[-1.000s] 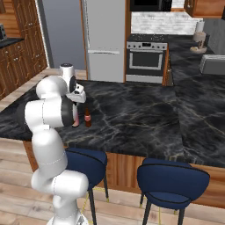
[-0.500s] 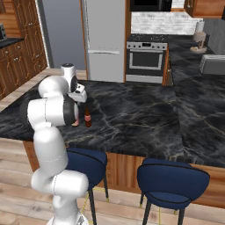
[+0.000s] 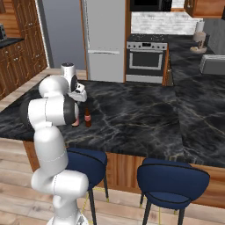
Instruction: Place the large bottle from the dining counter next to the other large bottle outside the sink, and place the small bottle from the dining counter next to the other small bottle inside the sink.
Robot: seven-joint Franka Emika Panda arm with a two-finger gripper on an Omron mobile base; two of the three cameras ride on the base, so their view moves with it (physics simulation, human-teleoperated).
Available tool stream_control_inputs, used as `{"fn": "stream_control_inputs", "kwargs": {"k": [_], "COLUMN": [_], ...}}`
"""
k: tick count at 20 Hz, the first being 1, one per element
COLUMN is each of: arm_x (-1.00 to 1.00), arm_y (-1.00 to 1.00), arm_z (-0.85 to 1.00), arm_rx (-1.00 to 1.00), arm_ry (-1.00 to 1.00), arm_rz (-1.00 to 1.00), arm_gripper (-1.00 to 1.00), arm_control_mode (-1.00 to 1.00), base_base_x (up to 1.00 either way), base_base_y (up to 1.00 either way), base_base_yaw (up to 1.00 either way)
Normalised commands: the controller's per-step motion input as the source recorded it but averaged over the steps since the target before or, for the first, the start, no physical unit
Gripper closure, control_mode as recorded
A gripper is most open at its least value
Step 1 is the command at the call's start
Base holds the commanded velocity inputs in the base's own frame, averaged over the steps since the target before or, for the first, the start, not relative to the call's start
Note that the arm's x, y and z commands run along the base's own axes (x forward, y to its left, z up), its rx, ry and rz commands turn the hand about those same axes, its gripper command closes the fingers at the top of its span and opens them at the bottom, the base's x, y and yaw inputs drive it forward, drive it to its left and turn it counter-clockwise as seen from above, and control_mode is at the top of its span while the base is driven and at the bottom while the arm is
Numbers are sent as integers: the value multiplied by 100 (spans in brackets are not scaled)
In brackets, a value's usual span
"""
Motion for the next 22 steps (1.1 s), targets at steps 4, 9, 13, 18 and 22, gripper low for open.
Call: {"fn": "stream_control_inputs", "kwargs": {"k": [4, 9, 13, 18, 22], "arm_x": [0, 0, -1, -26, -56], "arm_y": [0, 0, 0, -2, -20], "arm_z": [0, 0, 0, 72, 93], "arm_rx": [0, 0, 0, 4, 8], "arm_ry": [0, 0, -1, -6, -7], "arm_rz": [0, 0, 0, 0, 0], "arm_gripper": [100, 100, 100, 100, 100], "arm_control_mode": [-100, -100, -100, -100, -100], "base_base_x": [0, 0, 0, 0, 0], "base_base_y": [0, 0, 0, 0, 0], "base_base_yaw": [0, 0, 0, 0, 0]}}
